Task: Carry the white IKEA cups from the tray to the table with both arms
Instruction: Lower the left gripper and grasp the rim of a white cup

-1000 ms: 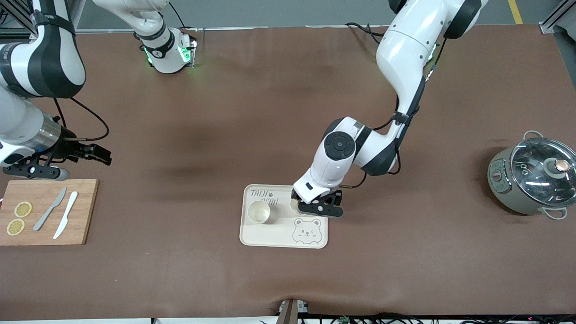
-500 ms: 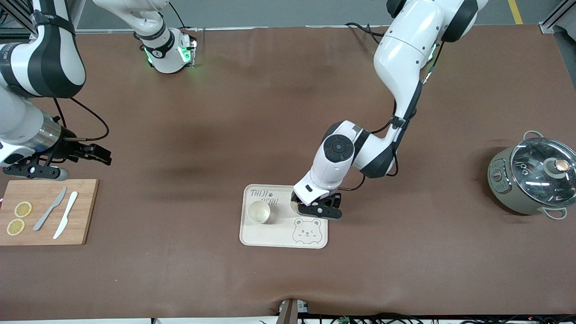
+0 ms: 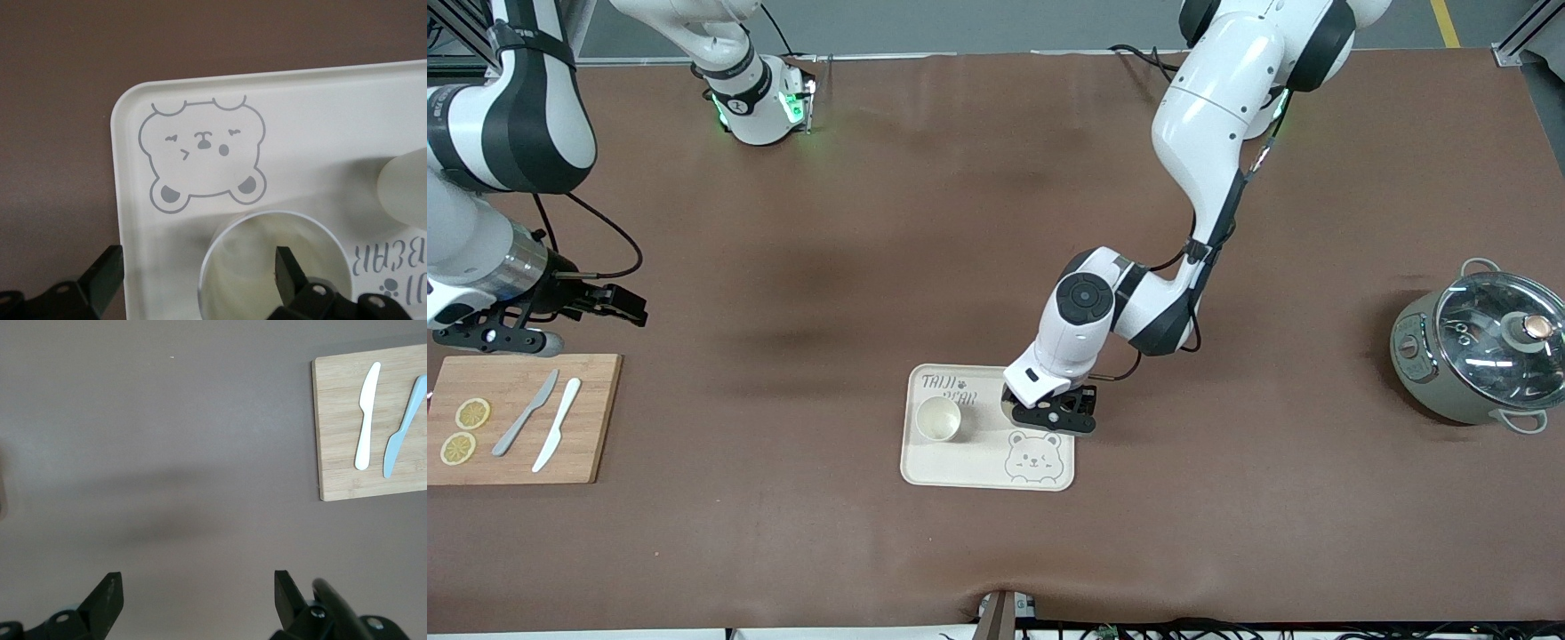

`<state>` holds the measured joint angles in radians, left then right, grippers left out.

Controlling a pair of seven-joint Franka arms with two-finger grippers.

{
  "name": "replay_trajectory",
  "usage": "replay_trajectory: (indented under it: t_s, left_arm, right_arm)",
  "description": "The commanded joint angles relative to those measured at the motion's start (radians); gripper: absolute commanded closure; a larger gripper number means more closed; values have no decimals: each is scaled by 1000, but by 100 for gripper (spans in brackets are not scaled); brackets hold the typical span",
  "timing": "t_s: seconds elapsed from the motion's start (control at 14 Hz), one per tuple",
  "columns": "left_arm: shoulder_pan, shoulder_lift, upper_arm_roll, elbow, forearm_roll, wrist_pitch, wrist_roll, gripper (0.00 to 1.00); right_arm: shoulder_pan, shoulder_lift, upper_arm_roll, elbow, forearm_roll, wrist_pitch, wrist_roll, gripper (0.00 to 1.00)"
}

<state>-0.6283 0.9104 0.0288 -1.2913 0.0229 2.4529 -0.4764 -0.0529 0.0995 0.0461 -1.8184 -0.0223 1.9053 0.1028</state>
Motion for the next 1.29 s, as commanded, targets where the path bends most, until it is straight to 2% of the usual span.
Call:
replay_trajectory:
  t_s: [0.0,0.07,0.14,0.21,0.29,0.36,0.43,0.71,1.21]
  left_arm:
    - [-16,12,20,24,26,6,-33,0]
    - [-16,12,20,24,25,6,-34,0]
    - [-16,12,19,24,25,6,-37,8]
    - [-16,12,19,24,23,6,-54,33]
    - [-16,12,19,23,23,6,-97,78]
    - [-17,13,19,21,23,6,-123,92]
    - [-24,13,17,18,25,6,-129,100]
    - [-47,24,23,17,26,6,-180,100]
    - [-34,2,23,17,29,-6,-148,100]
  right_arm:
    - [1,-4,0,-7,-13,9,-6,0]
    - [1,-4,0,-7,-13,9,-6,0]
    - [1,-3,0,-7,-13,9,-6,0]
    - [1,-4,0,-7,-13,9,-6,0]
    - [1,-3,0,-7,-13,9,-6,0]
    - [1,-3,0,-7,-13,9,-6,0]
    - [1,-3,0,-7,-13,9,-6,0]
    - [1,-3,0,-7,-13,9,-6,0]
    - [1,-3,0,-9,-13,18,-6,0]
